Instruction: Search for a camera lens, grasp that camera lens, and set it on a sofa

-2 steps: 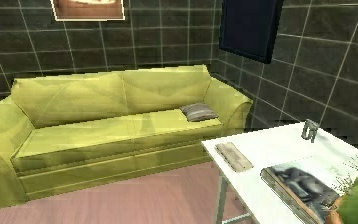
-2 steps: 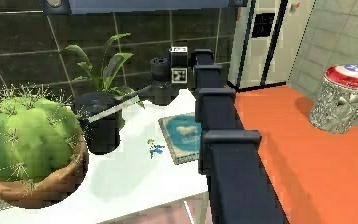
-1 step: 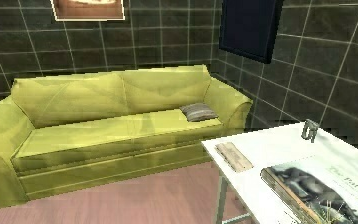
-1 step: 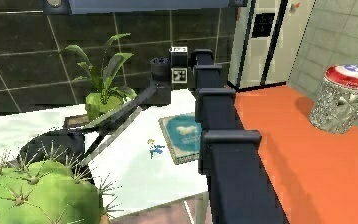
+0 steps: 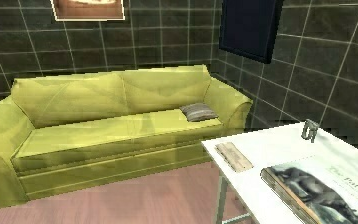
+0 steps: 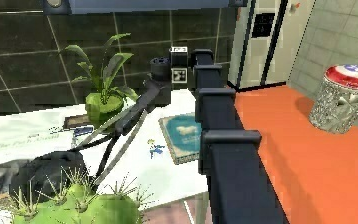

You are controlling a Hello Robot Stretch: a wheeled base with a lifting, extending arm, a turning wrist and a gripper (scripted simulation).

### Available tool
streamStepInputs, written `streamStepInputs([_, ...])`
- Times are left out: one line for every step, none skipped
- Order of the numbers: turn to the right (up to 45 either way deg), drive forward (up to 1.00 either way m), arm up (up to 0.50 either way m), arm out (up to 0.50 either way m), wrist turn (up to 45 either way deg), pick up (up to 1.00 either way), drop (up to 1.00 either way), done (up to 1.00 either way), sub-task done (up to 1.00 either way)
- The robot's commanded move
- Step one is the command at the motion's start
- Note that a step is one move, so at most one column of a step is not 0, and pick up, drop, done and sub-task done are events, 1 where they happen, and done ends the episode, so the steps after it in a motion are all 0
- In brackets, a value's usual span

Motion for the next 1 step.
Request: streamStepInputs([0.0,0.0,0.0,-0.28,0.0,0.0,0.0,0.0,0.0])
